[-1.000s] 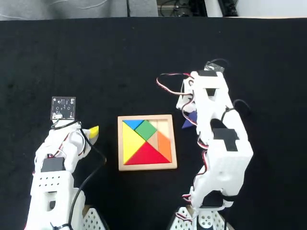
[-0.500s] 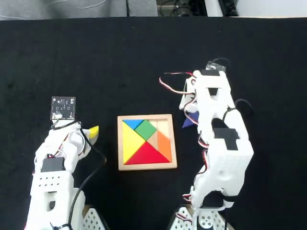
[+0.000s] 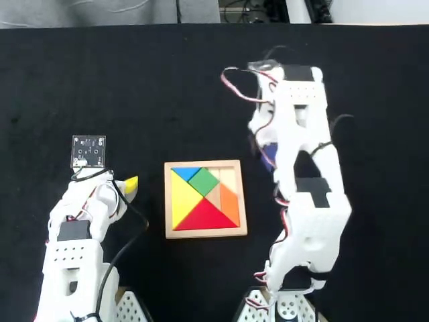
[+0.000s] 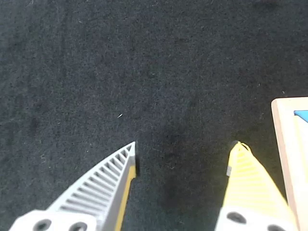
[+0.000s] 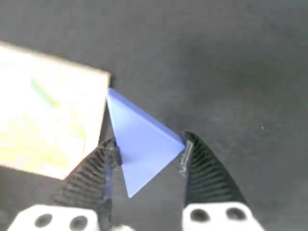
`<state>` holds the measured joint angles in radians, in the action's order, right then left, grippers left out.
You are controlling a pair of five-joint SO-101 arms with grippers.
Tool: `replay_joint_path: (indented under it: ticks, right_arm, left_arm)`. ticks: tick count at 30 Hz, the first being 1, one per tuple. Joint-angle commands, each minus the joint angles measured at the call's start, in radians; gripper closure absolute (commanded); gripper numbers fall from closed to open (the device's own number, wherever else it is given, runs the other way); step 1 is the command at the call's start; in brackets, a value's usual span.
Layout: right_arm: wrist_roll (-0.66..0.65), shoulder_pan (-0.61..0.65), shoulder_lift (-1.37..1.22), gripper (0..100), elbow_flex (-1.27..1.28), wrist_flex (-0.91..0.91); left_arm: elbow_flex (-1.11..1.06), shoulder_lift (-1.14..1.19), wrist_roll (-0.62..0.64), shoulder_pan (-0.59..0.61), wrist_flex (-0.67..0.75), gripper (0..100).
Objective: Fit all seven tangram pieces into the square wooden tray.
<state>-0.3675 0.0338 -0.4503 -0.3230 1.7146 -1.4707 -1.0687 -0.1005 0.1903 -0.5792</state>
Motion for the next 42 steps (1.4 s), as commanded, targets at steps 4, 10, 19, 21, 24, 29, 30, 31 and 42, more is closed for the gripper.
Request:
replay_joint_path:
  ticks: [4,10,19,21,24,29,30,31,42]
  right_arm:
    - [-0.189,0.167,0.061,93.5,0.076,0.006]
    - [-0.184,0.252,0.058,93.5,0.173,-0.169]
    - [-0.209,0.253,0.058,93.1,0.272,-0.259]
    - [-0.207,0.255,0.059,93.1,0.275,-0.250]
    - [-0.207,0.255,0.058,93.0,0.277,-0.230]
    - [-0.193,0.273,0.056,93.0,0.277,-0.222]
    - [-0.178,0.282,0.056,93.0,0.278,-0.222]
    - [-0.170,0.292,0.056,93.0,0.278,-0.221]
    - [-0.138,0.288,0.064,79.6,0.269,-0.203]
  left_arm:
    - [0.007,-0.017,0.002,-0.007,0.020,70]
    - [0.007,-0.017,0.002,-0.005,0.020,70]
    - [0.007,-0.017,0.002,-0.010,0.020,70]
    - [0.007,-0.017,0.002,-0.010,0.020,70]
    - [0.007,-0.017,0.002,-0.010,0.020,70]
    - [0.007,-0.017,0.002,-0.010,0.020,70]
    - [0.007,-0.017,0.002,-0.010,0.020,70]
    - [0.007,-0.017,0.002,-0.010,0.020,70]
    - [0.007,-0.017,0.002,-0.010,0.020,70]
